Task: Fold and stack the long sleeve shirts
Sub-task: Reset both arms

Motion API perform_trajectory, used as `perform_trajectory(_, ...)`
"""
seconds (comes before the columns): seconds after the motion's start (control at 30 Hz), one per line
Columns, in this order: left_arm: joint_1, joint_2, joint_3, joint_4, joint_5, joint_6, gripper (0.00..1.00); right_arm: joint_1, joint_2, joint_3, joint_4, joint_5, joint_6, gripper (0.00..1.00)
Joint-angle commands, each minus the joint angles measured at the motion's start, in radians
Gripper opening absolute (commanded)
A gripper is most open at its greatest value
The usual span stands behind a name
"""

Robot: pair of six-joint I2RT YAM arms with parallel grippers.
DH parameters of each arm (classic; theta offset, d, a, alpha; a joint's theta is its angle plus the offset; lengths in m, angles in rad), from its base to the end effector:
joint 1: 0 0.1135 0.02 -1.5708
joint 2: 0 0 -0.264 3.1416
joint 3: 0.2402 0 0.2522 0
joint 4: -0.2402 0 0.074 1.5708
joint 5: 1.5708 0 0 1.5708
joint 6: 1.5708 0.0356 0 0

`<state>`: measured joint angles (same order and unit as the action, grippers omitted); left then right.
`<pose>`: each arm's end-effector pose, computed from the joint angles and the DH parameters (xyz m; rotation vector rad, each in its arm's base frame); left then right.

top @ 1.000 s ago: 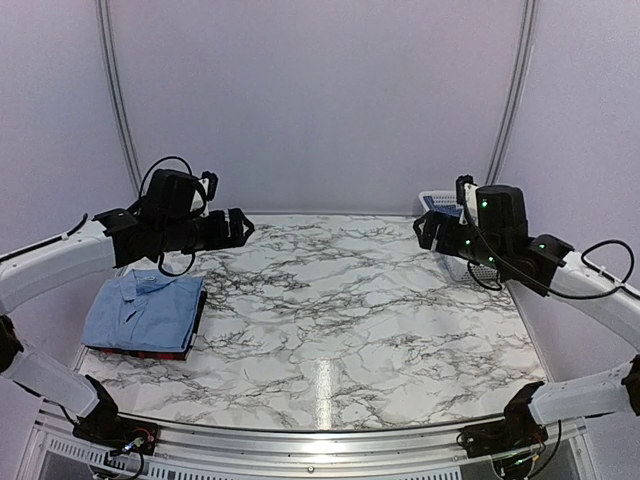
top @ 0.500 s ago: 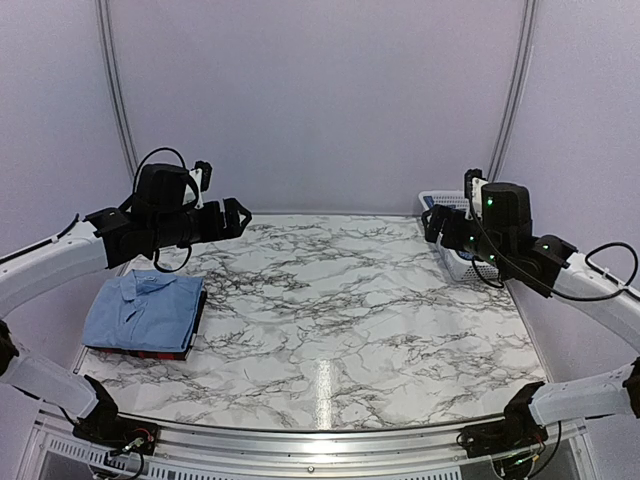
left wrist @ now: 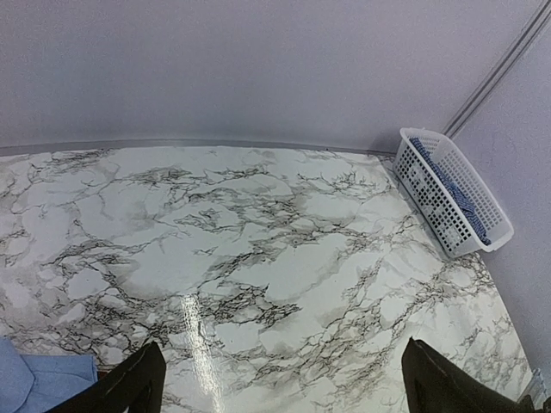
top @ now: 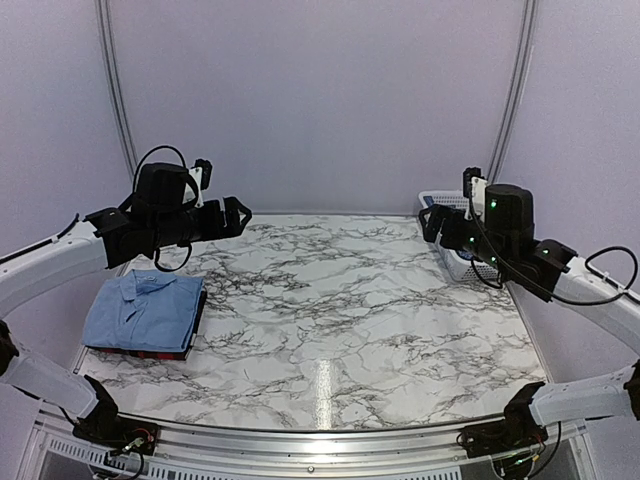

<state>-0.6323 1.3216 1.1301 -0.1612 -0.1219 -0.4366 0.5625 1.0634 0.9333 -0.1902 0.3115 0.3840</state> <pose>0.2521 -0.1794 0.3439 0.1088 1.9642 -0.5951 0.2129 0.1213 0.3380 0.0447 1.8901 0.3555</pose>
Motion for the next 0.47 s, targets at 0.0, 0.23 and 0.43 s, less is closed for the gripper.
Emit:
perform_trajectory(0.0, -0.004, -0.001, 0.006, 0.034, -0.005, 0.015, 0.99, -0.003, -0.023, -0.002, 0.041, -0.032, -0.025, 0.99)
perform_trajectory(0.23, -0.004, -0.006, -0.001, 0.034, -0.009, 0.012, 0.99, -0.003, -0.035, -0.014, 0.037, -0.041, -0.030, 0.98)
perform_trajectory(0.43, -0.004, -0.006, -0.001, 0.035, -0.010, 0.013, 0.99, -0.003, -0.042, -0.017, 0.037, -0.043, -0.032, 0.99)
